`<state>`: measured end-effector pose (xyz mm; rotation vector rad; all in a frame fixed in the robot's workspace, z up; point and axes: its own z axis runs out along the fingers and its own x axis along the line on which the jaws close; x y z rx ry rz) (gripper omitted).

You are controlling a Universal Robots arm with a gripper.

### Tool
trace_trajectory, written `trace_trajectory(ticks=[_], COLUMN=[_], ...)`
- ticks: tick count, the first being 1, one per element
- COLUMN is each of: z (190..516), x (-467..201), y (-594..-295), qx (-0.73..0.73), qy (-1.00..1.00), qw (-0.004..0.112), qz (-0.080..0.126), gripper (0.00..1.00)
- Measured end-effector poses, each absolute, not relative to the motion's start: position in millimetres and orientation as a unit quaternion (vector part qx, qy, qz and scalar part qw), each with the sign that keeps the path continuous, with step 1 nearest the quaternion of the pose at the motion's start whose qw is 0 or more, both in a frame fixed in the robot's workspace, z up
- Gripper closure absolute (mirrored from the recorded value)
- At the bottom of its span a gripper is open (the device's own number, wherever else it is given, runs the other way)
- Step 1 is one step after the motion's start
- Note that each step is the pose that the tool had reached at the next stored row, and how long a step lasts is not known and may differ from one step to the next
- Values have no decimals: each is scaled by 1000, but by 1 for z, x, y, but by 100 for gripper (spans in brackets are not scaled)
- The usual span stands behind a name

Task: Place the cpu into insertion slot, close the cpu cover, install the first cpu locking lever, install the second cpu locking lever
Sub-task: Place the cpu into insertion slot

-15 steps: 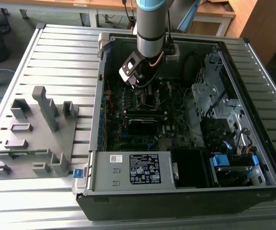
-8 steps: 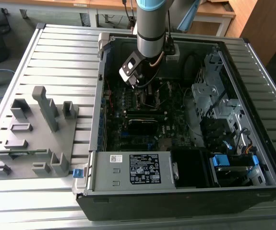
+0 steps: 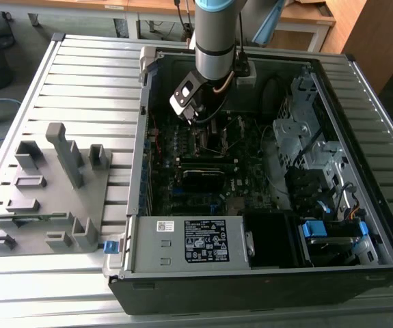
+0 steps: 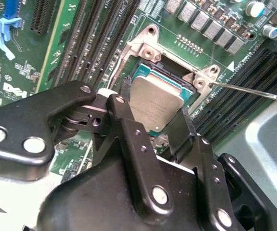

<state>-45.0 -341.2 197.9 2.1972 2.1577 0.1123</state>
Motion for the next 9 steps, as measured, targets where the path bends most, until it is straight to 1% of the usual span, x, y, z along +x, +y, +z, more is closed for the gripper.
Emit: trace_trajectory(ticks=[9], z=[198], x=[-45], y=[-341], qx=[713], qy=[700], qw=[30], qz=[38], gripper=[46])
